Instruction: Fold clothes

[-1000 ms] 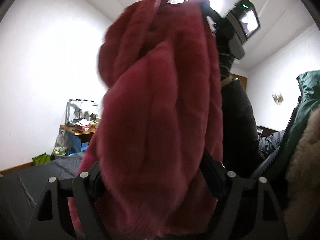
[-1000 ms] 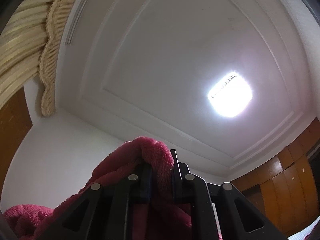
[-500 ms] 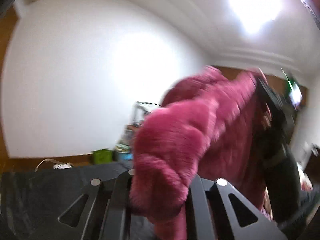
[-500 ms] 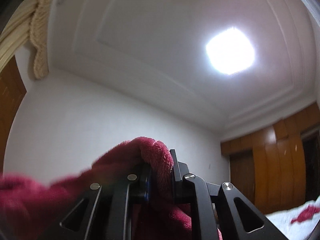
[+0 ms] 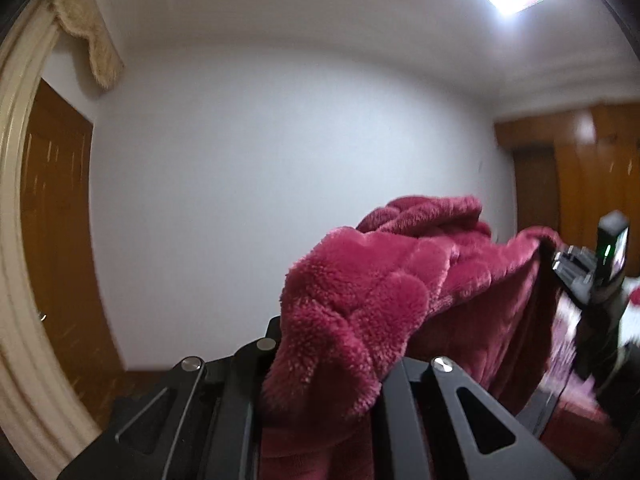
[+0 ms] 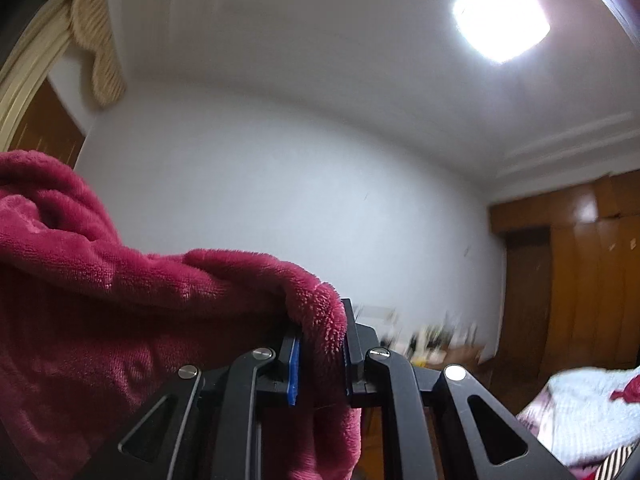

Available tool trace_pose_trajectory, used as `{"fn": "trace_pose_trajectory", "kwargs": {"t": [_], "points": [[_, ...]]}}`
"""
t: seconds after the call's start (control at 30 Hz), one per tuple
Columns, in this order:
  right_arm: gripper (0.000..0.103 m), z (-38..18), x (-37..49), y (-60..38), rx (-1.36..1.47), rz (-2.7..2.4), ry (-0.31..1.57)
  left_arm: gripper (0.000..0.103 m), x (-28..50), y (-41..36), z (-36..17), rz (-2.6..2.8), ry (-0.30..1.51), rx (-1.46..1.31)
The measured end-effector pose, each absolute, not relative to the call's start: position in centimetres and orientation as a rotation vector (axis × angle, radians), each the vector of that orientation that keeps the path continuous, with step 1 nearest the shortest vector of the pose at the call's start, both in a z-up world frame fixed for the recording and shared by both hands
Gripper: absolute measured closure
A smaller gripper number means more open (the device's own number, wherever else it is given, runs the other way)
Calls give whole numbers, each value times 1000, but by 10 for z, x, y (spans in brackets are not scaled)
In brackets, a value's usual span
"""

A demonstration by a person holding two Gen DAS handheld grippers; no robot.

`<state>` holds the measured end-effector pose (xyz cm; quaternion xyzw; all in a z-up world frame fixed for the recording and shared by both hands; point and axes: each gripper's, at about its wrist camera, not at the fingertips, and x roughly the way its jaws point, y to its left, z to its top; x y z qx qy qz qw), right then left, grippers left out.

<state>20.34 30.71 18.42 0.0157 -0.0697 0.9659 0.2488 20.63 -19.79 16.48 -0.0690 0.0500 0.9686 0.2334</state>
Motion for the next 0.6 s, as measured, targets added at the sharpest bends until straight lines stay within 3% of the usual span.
{"fn": "trace_pose_trajectory", "kwargs": {"t": [0.3, 0.4, 0.6], "points": [[88, -9, 159, 279, -767, 2719, -283, 92, 157, -228, -42, 2657, 291, -960], [88, -75, 202, 276, -1014, 2729, -242, 92, 205, -198, -69, 2626, 287, -1070], [71, -144, 185, 313, -1437, 2729, 2, 91, 128, -141, -85, 2520, 306, -1074]]}}
